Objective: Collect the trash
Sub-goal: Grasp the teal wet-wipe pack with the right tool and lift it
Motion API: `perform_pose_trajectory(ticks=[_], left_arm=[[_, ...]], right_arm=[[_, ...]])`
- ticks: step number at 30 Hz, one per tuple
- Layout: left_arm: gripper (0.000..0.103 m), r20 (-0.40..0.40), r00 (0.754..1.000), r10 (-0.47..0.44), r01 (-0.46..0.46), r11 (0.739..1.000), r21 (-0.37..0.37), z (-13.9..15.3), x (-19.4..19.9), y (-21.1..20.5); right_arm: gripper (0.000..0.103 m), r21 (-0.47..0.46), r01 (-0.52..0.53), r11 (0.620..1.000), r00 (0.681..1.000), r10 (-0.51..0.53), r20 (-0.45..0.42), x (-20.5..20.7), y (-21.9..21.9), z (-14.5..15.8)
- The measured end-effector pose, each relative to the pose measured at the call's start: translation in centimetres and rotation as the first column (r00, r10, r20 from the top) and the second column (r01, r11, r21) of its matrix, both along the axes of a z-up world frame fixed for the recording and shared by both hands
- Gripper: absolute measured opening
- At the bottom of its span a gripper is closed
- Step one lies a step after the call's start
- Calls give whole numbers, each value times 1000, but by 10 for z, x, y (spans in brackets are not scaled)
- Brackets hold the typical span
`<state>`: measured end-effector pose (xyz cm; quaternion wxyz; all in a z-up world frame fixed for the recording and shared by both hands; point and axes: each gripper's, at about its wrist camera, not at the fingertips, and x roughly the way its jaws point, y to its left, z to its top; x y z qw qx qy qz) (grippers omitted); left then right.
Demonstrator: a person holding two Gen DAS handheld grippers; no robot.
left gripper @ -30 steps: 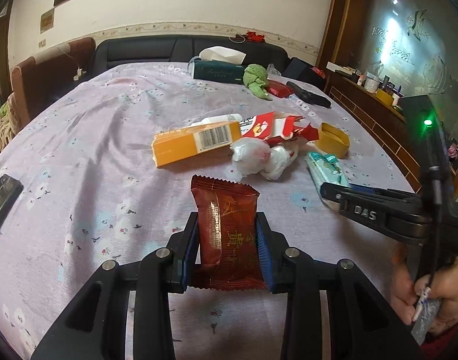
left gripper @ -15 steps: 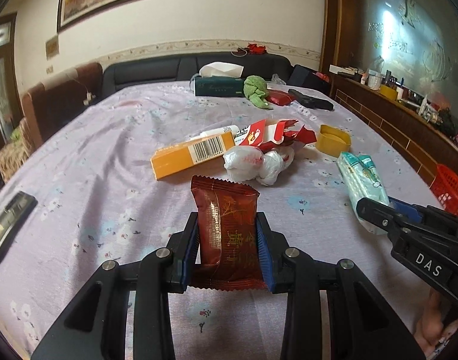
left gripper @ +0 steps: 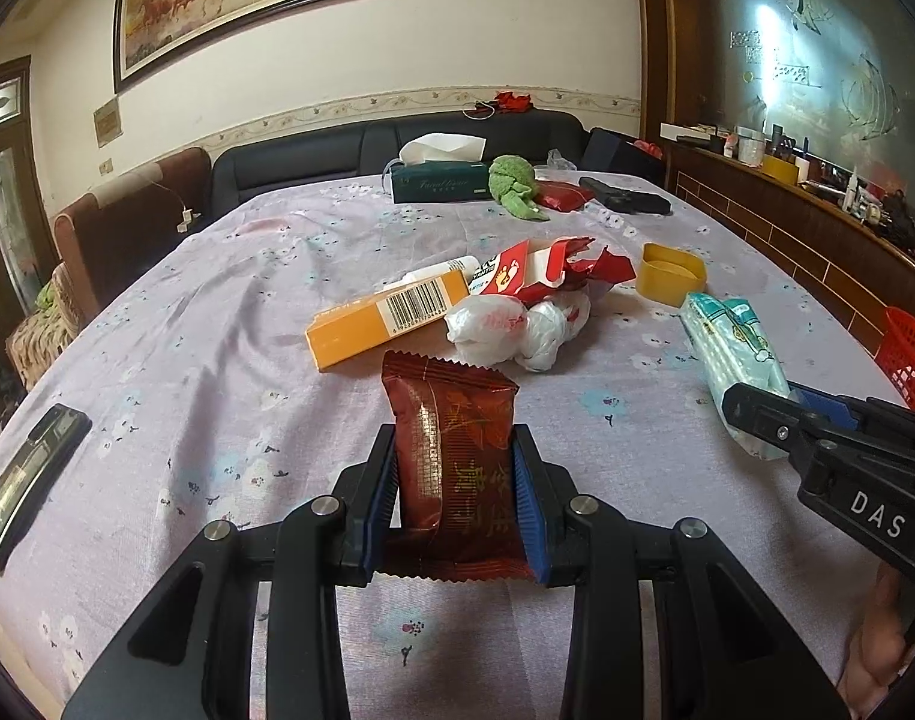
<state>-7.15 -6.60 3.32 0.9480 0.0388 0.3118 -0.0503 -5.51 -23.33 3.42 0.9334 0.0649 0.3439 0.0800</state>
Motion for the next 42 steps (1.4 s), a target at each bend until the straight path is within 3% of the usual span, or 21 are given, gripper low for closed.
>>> perform_pose_trajectory(ticks=[42], left_arm=[[35,3,1000,3,-3,1000,-6,0,0,2]], right_arm=[[35,-3,2,1000,1000,-2,4,-1,-2,0]])
